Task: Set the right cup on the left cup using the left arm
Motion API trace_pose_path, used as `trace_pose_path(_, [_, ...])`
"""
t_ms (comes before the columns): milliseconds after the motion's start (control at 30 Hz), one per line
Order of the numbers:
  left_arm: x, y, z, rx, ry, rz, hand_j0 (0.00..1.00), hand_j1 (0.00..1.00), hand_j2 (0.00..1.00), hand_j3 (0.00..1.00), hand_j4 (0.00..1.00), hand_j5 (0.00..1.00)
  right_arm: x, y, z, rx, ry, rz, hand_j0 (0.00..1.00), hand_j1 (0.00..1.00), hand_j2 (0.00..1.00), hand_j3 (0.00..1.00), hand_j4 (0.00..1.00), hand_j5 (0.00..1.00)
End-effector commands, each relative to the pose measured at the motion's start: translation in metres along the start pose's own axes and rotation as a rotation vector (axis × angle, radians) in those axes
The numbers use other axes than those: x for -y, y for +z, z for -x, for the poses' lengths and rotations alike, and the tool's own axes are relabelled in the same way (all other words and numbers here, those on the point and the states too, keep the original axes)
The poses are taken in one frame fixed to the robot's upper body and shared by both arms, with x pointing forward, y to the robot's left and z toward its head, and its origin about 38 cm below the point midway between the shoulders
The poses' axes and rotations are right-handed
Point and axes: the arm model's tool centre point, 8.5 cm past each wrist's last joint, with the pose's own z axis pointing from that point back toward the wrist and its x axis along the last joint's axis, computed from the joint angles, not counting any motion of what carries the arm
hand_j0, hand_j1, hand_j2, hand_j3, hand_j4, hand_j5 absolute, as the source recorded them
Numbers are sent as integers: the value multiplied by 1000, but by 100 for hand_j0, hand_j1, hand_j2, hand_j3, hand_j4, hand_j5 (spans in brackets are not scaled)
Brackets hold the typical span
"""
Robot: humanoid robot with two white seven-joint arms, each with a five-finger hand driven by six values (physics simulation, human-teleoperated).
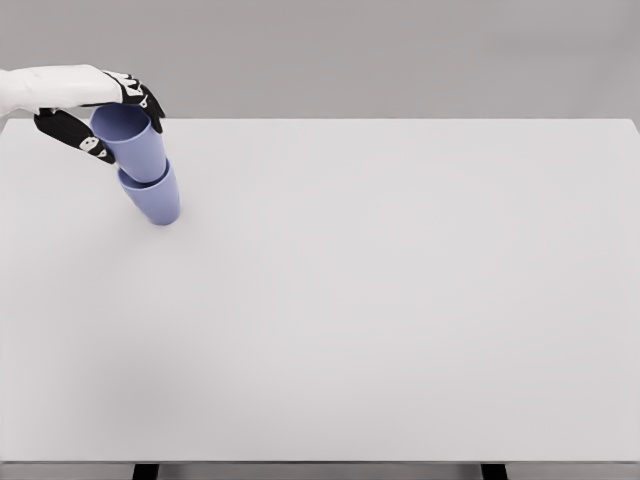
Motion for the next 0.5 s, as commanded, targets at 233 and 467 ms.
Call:
trace_pose_path(233, [1, -2, 7, -24, 10, 1, 57, 57, 57, 57, 57, 57, 0, 0, 0, 0, 1, 0, 100, 100, 100, 100, 100, 100])
trace_pose_path(467, [6, -6, 9, -28, 9, 13, 57, 57, 57, 57, 57, 57, 0, 0, 0, 0, 1, 0, 100, 100, 100, 100, 100, 100])
